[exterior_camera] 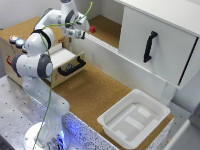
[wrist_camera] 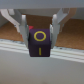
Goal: Place the purple block inside the left cabinet
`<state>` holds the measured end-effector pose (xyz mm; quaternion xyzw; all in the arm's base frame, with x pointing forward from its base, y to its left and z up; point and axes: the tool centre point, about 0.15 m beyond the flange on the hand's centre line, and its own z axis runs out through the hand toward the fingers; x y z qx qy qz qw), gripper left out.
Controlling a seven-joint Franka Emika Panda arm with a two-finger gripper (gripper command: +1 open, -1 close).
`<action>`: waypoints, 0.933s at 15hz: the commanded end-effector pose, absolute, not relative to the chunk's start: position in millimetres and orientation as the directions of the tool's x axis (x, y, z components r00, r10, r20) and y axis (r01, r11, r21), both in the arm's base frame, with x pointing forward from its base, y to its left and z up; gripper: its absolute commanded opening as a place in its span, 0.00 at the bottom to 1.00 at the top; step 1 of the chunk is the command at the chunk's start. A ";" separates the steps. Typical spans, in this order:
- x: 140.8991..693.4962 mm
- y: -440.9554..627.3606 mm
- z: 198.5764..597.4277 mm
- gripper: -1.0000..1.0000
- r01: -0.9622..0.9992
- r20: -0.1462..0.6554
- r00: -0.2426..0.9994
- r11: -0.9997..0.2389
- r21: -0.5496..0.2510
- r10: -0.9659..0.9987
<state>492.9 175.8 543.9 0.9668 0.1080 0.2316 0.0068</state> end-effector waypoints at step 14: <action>696.7 187.4 474.8 0.00 0.058 0.543 0.831 -0.991 0.124 0.117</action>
